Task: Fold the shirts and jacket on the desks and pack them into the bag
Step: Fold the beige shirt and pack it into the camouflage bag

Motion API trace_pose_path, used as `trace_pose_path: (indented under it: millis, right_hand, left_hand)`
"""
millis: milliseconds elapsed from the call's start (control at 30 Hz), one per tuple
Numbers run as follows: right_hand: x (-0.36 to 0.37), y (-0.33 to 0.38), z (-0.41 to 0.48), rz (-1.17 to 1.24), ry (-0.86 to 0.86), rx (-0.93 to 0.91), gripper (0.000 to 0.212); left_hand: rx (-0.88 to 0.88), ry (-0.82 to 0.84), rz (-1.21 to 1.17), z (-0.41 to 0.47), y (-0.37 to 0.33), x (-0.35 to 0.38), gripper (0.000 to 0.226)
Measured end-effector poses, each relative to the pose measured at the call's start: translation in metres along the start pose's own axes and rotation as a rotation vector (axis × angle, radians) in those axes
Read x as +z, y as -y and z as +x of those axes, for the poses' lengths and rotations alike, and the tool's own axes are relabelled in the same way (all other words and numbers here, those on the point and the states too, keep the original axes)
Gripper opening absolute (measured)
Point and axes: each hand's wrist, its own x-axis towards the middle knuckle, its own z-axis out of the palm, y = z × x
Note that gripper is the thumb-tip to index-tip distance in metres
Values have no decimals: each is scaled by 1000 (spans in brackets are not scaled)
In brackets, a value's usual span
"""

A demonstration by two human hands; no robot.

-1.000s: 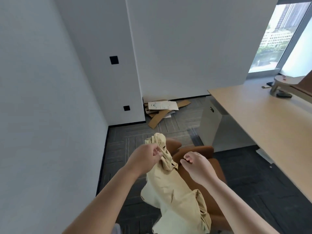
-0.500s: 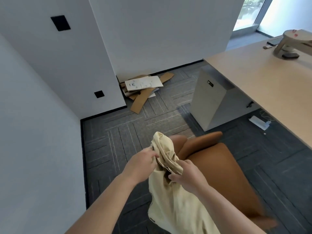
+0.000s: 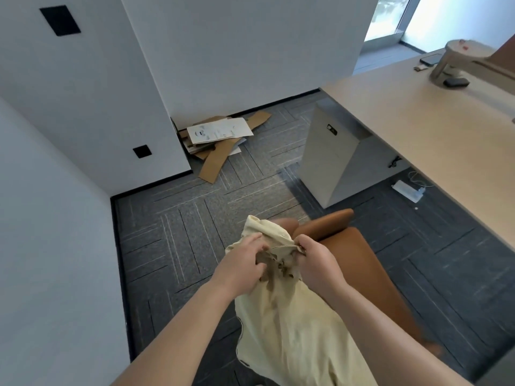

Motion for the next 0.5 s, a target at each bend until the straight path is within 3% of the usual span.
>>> trace_pose_path:
  millis: [200, 367, 500]
  right_hand:
    - [-90, 42, -28, 18, -133, -94, 24]
    - [-161, 56, -63, 20, -343, -131, 26]
    - [-204, 55, -112, 22, -459, -114, 28]
  left_hand:
    - [80, -76, -110, 10, -66, -38, 24]
    - [163, -148, -175, 5, -137, -57, 36]
    - [244, -145, -127, -14, -195, -60, 10]
